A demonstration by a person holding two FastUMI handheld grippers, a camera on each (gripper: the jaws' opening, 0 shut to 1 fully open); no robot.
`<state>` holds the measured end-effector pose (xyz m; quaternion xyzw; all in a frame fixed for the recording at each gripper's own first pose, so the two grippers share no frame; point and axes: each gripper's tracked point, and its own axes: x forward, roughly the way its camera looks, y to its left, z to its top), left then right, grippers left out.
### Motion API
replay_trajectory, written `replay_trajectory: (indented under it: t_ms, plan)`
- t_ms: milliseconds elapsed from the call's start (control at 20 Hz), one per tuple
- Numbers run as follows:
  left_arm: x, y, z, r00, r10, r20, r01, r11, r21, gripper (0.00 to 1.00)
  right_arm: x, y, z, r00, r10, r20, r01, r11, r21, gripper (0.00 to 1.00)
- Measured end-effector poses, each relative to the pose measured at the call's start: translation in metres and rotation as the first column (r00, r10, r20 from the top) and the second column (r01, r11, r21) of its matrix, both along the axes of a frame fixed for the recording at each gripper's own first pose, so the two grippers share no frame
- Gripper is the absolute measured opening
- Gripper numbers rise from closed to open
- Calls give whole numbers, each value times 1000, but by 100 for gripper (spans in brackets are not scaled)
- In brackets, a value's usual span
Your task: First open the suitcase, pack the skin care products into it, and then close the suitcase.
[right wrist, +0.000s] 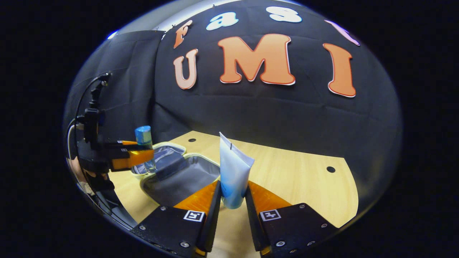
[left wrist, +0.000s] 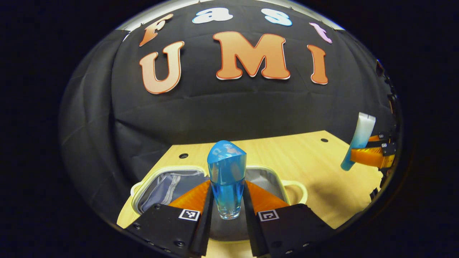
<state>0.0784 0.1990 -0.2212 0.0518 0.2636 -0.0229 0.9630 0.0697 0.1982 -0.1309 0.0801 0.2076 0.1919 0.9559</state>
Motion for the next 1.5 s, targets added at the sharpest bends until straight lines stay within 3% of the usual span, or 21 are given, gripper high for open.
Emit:
replay_trajectory:
  t_ms: [450,750,1200,1500]
  plan:
    - [-13,3,-82,970,-70,-232,50,995,-92,44,-1,75,-16,992,93,-79,-92,995,25,42]
    - [-7,-6,-131,908,-111,-404,59,989,-139,45,12,100,-39,983,99,-154,-94,995,40,42]
    - [31,-17,-164,836,-153,-526,122,988,-94,45,32,117,-69,962,48,-270,-44,999,24,42]
    - [17,-11,-201,766,-124,-630,65,991,-116,45,36,122,-78,948,28,-318,-19,999,30,42]
